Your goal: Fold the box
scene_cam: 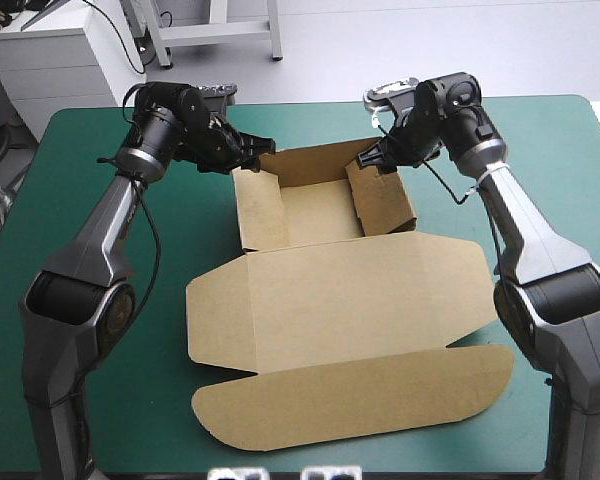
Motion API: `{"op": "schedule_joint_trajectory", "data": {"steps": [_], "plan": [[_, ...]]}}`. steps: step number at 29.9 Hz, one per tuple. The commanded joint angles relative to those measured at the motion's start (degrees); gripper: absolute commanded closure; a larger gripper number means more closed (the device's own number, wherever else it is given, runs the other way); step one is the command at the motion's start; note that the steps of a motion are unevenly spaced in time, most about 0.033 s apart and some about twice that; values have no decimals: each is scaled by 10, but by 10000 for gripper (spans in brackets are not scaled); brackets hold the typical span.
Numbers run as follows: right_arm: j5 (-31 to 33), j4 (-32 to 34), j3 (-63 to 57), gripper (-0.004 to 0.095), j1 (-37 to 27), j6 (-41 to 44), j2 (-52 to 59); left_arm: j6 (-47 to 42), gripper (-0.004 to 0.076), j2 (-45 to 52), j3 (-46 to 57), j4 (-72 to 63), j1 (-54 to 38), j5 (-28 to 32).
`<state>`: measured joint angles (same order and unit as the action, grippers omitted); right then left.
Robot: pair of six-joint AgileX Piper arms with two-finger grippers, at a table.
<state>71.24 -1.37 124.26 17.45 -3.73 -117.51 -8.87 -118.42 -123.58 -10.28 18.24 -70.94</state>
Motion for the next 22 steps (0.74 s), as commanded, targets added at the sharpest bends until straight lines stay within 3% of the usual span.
{"op": "schedule_joint_trajectory", "data": {"steps": [1, 4, 7, 14, 22], "plan": [[5, 6, 19, 395, -3, 2, 79, 19, 406, 74, -19, -3, 2, -27], [5, 6, 19, 416, -2, -1, 113, 56, 549, 117, -19, 8, 2, -27], [5, 6, 19, 524, -2, -4, 147, 100, 731, 168, -19, 20, 2, -27], [5, 6, 14, 919, -2, -33, 191, 135, 732, 294, 8, 41, 2, -27], [4, 24, 14, 911, -2, -31, 171, 149, 732, 461, 202, 107, 2, -10]]}}
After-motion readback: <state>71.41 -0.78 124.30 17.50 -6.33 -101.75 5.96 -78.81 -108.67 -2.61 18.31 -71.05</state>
